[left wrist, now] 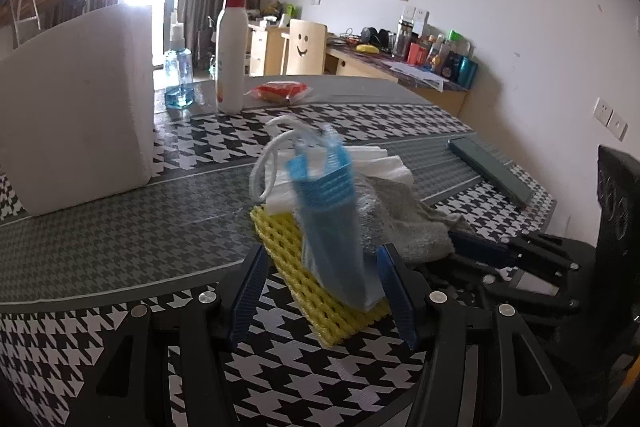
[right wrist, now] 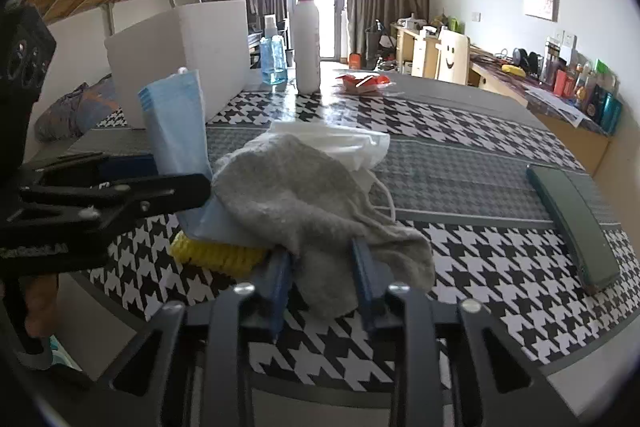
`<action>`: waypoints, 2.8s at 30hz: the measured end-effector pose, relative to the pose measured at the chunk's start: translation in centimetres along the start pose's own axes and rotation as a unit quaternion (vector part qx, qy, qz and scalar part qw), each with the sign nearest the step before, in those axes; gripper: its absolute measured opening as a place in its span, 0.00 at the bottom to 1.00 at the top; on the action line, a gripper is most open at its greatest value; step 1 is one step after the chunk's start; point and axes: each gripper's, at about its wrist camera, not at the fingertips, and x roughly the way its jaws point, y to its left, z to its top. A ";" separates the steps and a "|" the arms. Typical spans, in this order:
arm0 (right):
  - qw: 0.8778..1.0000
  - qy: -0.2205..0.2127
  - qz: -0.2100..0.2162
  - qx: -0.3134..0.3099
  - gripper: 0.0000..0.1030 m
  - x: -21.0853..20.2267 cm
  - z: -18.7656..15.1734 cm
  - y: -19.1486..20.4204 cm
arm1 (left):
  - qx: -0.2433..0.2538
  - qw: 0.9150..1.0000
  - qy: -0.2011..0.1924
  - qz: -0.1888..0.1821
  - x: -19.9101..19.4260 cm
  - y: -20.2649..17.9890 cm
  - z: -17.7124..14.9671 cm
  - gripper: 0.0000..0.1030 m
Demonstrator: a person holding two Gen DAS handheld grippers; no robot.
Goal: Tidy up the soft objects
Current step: 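Lift the blue mask with the left gripper while the right lifts the grey cloth, then carry the mask and grey cloth with both grippers over the white foam box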
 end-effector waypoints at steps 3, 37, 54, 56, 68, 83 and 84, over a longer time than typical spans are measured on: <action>1.000 -0.004 0.007 0.015 0.24 -0.5 0.0 -0.4 | 0.004 1.000 0.000 0.004 0.2 -0.2 0.0 0.46; 0.993 -0.100 -0.030 0.055 0.09 -6.0 4.6 -2.2 | 0.029 0.996 -0.081 0.026 -7.0 0.8 1.4 0.07; 0.988 -0.131 -0.041 0.072 0.09 -7.3 5.7 -2.5 | 0.027 0.989 -0.111 0.088 -8.9 2.1 2.4 0.07; 0.988 -0.131 -0.035 0.074 0.09 -7.2 5.8 -2.6 | 0.028 0.989 -0.113 0.089 -8.9 2.1 2.5 0.07; 0.988 -0.137 -0.001 0.077 0.09 -6.6 7.5 -2.5 | 0.020 0.987 -0.116 0.112 -8.7 3.2 4.5 0.07; 0.989 -0.136 0.024 0.056 0.09 -5.8 9.6 -1.5 | 0.017 0.983 -0.121 0.137 -8.8 3.5 6.6 0.07; 0.989 -0.136 0.026 0.054 0.09 -5.8 9.7 -1.4 | 0.015 0.983 -0.120 0.136 -8.7 3.6 6.7 0.07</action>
